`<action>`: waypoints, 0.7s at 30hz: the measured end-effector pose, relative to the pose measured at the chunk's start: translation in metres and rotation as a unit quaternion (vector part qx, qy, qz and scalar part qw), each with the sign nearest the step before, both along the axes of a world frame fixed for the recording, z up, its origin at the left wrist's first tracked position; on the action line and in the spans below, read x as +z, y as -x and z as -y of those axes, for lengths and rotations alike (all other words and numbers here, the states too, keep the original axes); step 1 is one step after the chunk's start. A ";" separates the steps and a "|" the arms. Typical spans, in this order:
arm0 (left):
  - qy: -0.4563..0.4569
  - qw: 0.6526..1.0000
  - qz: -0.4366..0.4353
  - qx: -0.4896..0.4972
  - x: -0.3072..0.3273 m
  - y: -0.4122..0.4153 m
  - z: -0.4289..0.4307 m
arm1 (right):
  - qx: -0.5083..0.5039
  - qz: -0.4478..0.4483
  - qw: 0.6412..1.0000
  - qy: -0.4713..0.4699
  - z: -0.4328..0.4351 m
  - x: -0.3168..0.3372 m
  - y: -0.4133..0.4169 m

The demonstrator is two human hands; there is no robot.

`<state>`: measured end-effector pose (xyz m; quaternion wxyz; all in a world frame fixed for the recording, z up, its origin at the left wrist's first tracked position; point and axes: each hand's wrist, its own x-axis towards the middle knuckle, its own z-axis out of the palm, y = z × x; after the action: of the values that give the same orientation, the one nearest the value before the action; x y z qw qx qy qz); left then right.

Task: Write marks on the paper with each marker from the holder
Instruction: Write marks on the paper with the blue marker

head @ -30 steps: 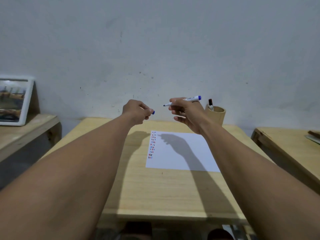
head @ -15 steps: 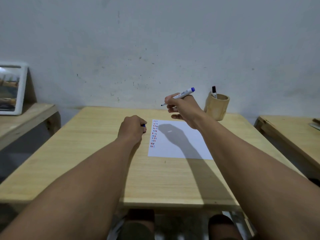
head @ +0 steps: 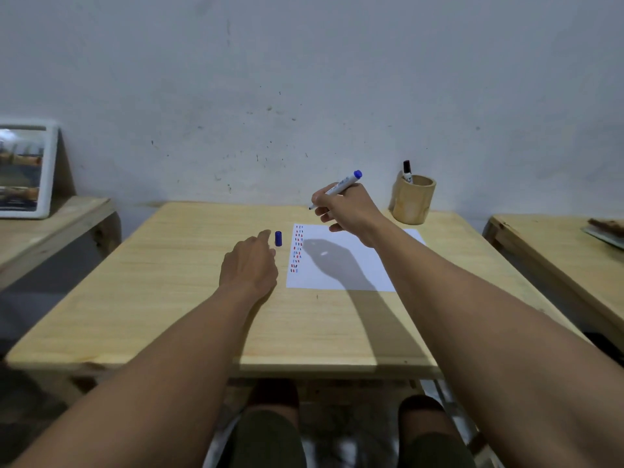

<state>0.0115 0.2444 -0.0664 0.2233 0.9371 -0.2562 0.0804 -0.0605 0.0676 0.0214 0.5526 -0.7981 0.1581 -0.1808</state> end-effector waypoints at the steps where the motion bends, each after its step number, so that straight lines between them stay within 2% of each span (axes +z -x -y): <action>1: -0.008 1.000 -0.006 -0.005 -0.002 0.006 -0.003 | -0.006 -0.003 1.000 0.005 -0.003 -0.002 0.002; 9: -0.160 0.983 -0.066 -0.055 -0.012 0.043 -0.019 | -0.053 -0.041 0.998 0.015 -0.028 -0.027 0.019; 15: -0.191 0.976 -0.070 -0.077 -0.012 0.048 -0.030 | -0.071 -0.040 0.997 0.003 -0.052 -0.053 0.022; 21: -0.203 0.973 -0.069 -0.080 -0.014 0.047 -0.033 | -0.100 -0.036 0.994 0.031 -0.071 -0.079 0.018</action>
<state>-0.0359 0.2770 -0.0804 0.0508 0.9425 -0.3256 -0.0560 -0.0786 0.1389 -0.0572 0.5002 -0.8011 0.2515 -0.2115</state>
